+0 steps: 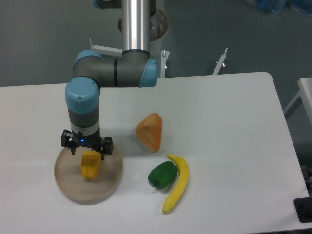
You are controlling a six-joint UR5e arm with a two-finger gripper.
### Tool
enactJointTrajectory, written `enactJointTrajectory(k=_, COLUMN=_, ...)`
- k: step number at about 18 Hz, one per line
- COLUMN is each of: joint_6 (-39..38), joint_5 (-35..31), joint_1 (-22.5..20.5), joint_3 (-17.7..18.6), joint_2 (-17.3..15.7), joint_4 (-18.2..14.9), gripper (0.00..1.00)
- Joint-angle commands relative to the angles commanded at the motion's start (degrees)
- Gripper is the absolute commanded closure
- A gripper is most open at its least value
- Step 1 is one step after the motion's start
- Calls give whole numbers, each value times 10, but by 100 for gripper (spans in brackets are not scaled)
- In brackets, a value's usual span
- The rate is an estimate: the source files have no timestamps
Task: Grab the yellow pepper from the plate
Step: 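Lower the gripper onto the yellow pepper and close on it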
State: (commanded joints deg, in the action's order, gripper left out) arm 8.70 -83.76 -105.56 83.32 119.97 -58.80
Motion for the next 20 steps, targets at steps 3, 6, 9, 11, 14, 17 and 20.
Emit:
enactJointTrajectory(k=3, joint_6=3, joint_5=-8, joint_1=0, joint_3=0, joint_2=2, joint_4=0, gripper=0)
enactJointTrajectory(k=6, joint_6=3, joint_5=-11, joint_1=1, joint_3=-1, joint_2=11, joint_4=2, gripper=0)
enactJointTrajectory(k=9, joint_6=3, joint_5=-14, joint_1=1, joint_3=-1, joint_2=11, joint_4=16, gripper=0)
enactJointTrajectory(k=11, joint_6=3, joint_5=-14, joint_1=2, joint_3=-1, joint_2=12, joint_4=16, gripper=0)
enactJointTrajectory(k=14, joint_6=3, joint_5=-18, joint_1=3, joint_3=-1, joint_2=18, joint_4=16, gripper=0)
enactJointTrajectory(k=17, joint_6=2, joint_5=-18, joint_1=6, joint_3=3, joint_2=18, joint_4=16, gripper=0)
enactJointTrajectory(k=20, joint_6=3, joint_5=-21, joint_1=6, joint_3=5, joint_2=18, joint_4=16, gripper=0)
